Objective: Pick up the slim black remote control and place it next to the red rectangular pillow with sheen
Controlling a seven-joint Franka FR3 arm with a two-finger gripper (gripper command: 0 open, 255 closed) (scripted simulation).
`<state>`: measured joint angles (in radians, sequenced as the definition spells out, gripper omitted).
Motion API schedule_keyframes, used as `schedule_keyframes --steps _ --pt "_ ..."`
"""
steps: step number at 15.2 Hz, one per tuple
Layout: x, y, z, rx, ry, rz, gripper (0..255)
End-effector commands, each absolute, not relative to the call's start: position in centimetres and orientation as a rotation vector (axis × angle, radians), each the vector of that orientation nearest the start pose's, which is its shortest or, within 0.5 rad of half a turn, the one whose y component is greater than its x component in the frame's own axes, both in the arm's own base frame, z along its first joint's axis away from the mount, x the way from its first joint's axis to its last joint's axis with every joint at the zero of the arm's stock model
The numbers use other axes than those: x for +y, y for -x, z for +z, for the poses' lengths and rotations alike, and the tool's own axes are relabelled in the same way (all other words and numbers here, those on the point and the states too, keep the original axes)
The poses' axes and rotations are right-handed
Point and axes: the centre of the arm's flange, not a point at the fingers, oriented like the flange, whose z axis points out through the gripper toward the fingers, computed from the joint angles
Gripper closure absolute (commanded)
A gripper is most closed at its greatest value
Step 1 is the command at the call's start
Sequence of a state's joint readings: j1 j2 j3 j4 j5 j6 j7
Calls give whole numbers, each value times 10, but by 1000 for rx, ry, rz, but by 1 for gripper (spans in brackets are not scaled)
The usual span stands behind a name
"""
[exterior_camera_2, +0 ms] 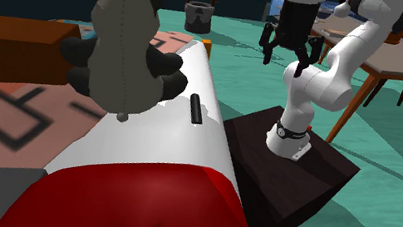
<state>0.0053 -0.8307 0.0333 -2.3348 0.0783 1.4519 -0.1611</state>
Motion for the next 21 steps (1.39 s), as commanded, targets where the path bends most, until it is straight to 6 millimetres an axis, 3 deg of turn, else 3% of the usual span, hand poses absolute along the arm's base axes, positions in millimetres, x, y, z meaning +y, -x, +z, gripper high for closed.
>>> schedule_keyframes --steps 1,11,21 --pt "24 -282 603 -301 3069 75 0" --pt "-77 -283 519 -752 2987 78 0" --pt "-172 -314 434 -1185 2840 78 0"
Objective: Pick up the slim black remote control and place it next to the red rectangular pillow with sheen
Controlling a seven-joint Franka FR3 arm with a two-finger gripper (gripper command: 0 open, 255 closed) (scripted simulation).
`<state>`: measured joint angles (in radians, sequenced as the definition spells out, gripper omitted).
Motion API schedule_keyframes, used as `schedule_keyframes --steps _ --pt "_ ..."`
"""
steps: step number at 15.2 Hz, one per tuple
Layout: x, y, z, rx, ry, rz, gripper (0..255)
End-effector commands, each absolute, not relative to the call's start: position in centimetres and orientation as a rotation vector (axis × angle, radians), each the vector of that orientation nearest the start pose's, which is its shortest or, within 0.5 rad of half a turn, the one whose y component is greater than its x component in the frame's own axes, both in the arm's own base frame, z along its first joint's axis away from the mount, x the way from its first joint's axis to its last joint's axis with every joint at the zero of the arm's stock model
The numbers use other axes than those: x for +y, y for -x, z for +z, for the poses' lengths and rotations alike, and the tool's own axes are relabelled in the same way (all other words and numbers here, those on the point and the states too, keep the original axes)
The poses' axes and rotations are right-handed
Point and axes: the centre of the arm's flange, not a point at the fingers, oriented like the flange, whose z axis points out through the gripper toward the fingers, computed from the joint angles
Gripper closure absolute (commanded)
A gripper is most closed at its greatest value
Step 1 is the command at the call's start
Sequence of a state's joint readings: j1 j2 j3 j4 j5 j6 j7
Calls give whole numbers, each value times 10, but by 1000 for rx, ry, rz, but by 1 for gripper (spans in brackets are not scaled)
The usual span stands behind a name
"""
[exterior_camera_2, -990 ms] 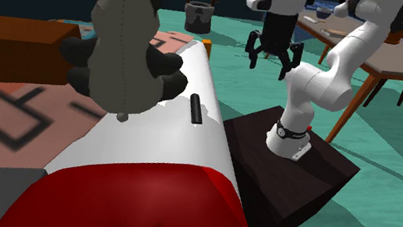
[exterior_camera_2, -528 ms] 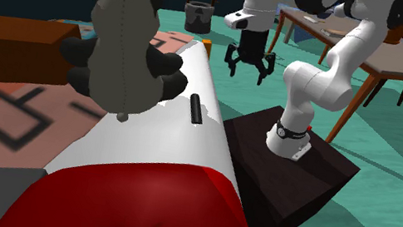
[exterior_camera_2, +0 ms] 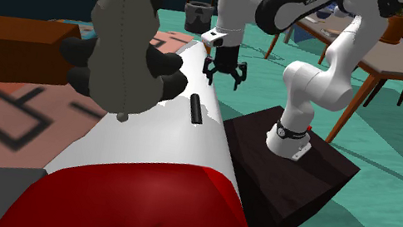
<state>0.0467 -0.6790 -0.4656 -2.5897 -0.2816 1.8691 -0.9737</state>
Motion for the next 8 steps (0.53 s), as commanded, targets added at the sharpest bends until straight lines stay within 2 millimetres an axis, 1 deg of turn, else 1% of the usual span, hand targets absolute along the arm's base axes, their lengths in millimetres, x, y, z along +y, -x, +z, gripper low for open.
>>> schedule_keyframes --steps 1,8 --pt "-180 -319 425 -1227 2822 78 0" --pt "-237 -358 365 -1513 2678 78 0"
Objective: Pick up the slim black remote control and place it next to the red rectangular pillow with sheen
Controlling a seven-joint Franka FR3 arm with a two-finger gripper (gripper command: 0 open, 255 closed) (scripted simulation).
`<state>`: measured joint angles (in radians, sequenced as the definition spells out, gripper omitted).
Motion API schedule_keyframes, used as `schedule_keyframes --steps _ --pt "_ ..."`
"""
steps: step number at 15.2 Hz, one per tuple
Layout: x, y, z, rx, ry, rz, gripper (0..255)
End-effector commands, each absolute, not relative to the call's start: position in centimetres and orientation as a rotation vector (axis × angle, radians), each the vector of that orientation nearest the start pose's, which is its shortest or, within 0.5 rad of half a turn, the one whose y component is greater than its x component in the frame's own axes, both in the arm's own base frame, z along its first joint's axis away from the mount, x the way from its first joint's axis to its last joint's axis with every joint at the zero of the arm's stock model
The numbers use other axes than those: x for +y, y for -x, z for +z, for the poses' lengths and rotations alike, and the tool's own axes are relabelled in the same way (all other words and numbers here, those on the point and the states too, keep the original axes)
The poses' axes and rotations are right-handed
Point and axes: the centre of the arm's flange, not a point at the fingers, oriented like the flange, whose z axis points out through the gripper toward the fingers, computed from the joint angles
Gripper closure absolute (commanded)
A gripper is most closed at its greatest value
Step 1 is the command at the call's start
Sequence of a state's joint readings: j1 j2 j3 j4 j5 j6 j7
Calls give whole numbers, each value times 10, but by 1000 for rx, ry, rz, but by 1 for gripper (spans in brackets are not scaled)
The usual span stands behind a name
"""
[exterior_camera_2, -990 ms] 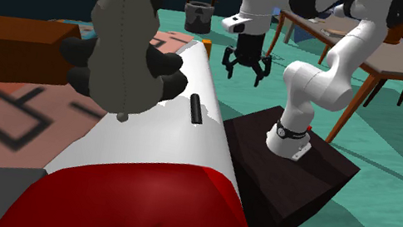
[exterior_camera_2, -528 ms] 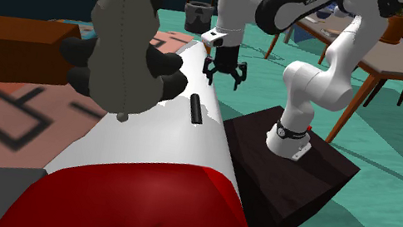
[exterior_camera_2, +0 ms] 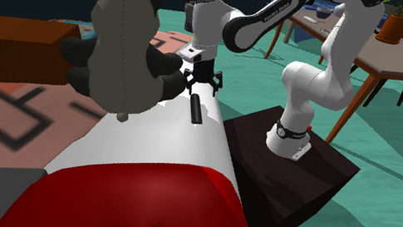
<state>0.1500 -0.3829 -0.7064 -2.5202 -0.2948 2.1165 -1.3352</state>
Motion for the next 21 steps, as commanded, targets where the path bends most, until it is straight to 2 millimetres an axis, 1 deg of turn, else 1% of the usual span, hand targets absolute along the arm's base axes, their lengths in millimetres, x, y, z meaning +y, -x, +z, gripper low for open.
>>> schedule_keyframes --steps 1,2,8,9,17,18,21 --pt "-245 -365 357 -1553 2655 78 0" --pt "-246 -367 355 -1562 2650 78 0" --pt "-245 -364 323 -1562 2650 78 0" --pt "-245 -364 315 -1562 2650 78 0" --pt "-245 -364 315 -1562 2650 78 0" --pt "-245 -364 315 -1562 2650 78 255" --pt "-245 -364 315 -1562 2650 78 255"
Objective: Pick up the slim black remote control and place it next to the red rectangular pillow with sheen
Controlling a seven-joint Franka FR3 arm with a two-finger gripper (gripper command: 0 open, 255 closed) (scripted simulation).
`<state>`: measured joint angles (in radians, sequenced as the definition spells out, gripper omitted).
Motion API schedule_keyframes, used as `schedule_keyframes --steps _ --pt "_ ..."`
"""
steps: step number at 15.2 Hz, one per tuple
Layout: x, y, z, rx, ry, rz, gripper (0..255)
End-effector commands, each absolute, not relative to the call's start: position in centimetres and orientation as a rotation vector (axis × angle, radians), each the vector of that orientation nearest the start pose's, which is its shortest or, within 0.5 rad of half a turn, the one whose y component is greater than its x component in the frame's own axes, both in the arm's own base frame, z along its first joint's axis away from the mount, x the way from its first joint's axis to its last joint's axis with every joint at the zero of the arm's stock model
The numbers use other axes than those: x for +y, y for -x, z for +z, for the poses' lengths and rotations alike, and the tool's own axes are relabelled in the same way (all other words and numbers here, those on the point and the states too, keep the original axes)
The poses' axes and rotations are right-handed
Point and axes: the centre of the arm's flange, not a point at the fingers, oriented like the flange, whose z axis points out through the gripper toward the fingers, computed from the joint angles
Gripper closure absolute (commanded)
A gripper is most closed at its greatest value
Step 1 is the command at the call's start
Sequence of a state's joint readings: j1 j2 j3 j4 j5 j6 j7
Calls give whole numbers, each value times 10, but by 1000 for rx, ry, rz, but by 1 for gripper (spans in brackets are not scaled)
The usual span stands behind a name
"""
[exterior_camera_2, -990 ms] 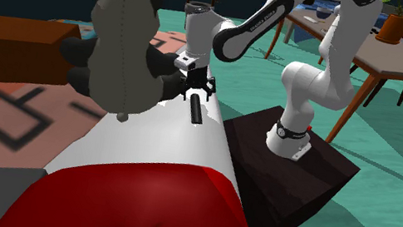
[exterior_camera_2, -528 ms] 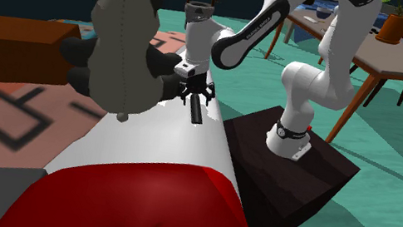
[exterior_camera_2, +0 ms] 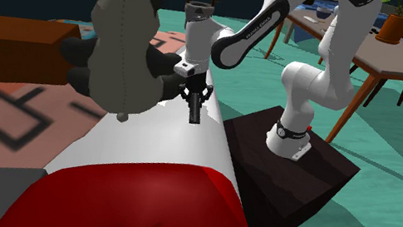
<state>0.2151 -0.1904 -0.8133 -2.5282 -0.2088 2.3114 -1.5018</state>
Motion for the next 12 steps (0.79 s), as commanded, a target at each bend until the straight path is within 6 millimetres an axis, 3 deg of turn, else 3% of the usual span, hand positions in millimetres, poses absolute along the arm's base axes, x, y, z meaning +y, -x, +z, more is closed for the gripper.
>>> schedule_keyframes --steps 1,6,12 --pt "-246 -364 315 -1562 2650 78 255" --pt "-245 -364 315 -1562 2650 78 255" --pt "-245 -364 346 -1562 2650 78 255"
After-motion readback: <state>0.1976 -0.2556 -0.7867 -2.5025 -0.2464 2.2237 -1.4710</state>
